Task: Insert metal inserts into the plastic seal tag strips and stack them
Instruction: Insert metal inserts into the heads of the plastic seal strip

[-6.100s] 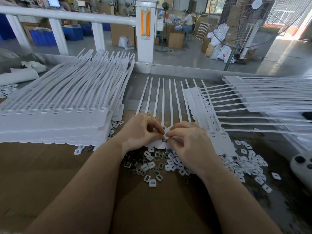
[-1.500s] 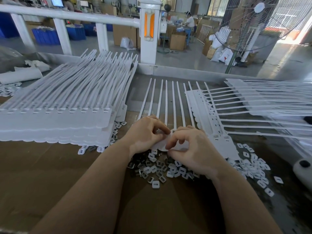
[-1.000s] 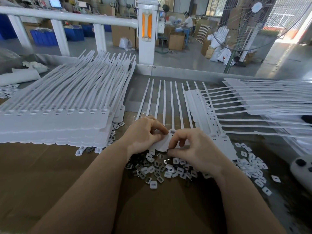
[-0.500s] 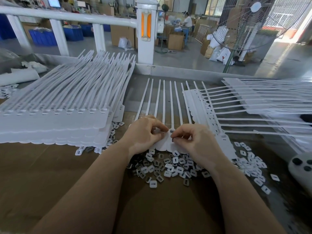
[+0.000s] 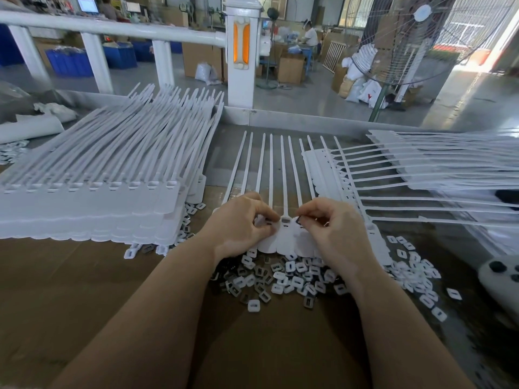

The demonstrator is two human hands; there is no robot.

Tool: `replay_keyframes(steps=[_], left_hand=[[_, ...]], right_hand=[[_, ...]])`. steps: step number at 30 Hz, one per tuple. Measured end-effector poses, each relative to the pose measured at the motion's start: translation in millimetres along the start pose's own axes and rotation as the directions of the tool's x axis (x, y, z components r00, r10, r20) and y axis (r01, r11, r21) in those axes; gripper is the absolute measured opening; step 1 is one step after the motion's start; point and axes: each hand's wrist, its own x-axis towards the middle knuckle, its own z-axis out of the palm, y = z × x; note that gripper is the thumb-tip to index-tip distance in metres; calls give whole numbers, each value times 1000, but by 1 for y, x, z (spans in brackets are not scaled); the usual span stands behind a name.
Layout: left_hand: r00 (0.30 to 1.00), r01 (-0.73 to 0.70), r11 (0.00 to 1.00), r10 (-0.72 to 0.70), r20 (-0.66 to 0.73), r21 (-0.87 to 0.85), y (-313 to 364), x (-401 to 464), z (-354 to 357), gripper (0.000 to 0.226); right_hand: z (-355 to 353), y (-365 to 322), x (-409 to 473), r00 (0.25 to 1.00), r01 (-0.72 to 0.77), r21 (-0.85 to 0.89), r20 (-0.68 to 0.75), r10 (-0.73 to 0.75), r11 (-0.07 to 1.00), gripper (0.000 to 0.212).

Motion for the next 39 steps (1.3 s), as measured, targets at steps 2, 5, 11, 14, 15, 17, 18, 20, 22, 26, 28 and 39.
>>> replay_keyframes(steps=[2,5,11,14,15,17,18,20,22,26,28,39], left_hand=[[1000,4,1000,-4,14,-17,0,-1,-1,18],[1000,-6,999,7,28,-39,1,-1,-3,13],[1000,8,998,-7,2,-67,1,-1,-2,3],[999,21,998,-23,-33,-54,2,-1,0,2],[999,26,998,-29,-45,-51,2,-1,0,5],[997,29,998,-32,-70,-48,2,-1,2,10],[996,25,999,-29,-85,-45,3,-1,2,12],[992,11,999,-16,-125,-45,3,-1,4,10],[988,-14,998,5,-153,-57,3,-1,6,7],[994,-38,995,28,-106,-96,3,-1,8,16],[997,-41,996,36,-62,-81,4,-1,9,20],[994,-4,998,-2,-107,-58,12,5,12,16]], right_hand=[[0,0,0,1000,-9,0,-1,9,1000,19],[0,-1,-1,1000,-17,2,-6,17,1000,22],[-1,-2,0,1000,-22,11,-6,22,1000,20],[0,0,0,999,-35,36,-15,35,999,17],[0,0,0,999,-34,40,-17,35,999,16],[0,1,1,999,-34,43,-21,35,998,15],[0,1,1,999,-33,45,-21,34,998,15],[1,1,1,1000,-24,51,-17,25,998,14],[1,0,1,1000,-14,55,-9,15,998,13],[2,0,0,1000,2,35,-20,-1,999,12],[2,0,0,999,7,12,-32,-7,1000,13],[3,0,0,1000,-13,-27,-19,12,1000,13]])
